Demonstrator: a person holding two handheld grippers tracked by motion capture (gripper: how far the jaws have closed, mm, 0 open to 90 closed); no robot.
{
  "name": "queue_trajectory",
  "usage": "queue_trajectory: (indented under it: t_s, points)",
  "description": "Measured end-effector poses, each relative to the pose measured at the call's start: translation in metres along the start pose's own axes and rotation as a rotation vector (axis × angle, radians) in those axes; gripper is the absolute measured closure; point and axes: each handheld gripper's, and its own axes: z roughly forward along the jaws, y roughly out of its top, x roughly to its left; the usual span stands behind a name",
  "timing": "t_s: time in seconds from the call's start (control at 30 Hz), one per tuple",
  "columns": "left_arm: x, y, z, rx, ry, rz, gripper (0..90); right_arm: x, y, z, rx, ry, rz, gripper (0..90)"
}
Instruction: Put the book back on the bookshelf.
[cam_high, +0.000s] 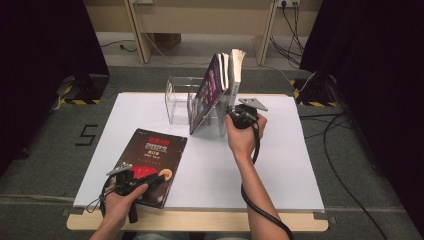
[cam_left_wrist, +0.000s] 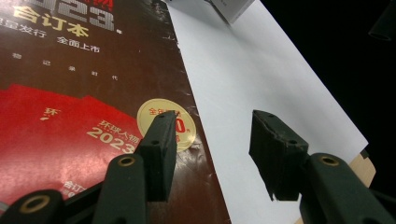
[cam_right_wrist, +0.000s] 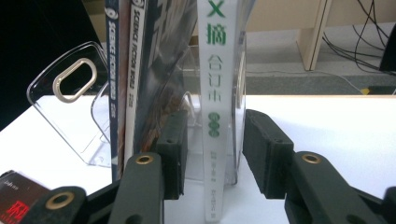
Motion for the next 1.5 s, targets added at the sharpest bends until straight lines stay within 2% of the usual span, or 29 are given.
queue_trajectory:
  t_s: [0.33, 0.53, 0.77, 1.03, 1.23, 1.5]
  points:
    - [0.003, 0.002, -0.002, 0.002, 0.028, 0.021, 49.9, -0.007, -0.016, -0.007, 0.040, 0.032, 0.017, 59.1]
    - [0.002, 0.004, -0.003, 0.002, 0.042, 0.035, 49.7, -0.006, -0.023, -0.013, 0.048, 0.049, 0.016, 58.9]
    - [0.003, 0.007, -0.004, 0.004, 0.065, 0.050, 49.5, -0.003, -0.033, -0.017, 0.070, 0.092, 0.032, 60.2]
    - [0.006, 0.011, -0.007, -0.003, 0.086, 0.048, 49.5, 0.003, -0.045, -0.019, 0.085, 0.125, 0.026, 59.3]
    - [0.009, 0.013, -0.009, 0.000, 0.121, 0.067, 49.5, 0.010, -0.054, -0.019, 0.103, 0.146, 0.016, 58.1]
    - [0.016, 0.016, -0.014, -0.011, 0.154, 0.064, 49.4, 0.021, -0.061, -0.013, 0.123, 0.170, 0.000, 57.7]
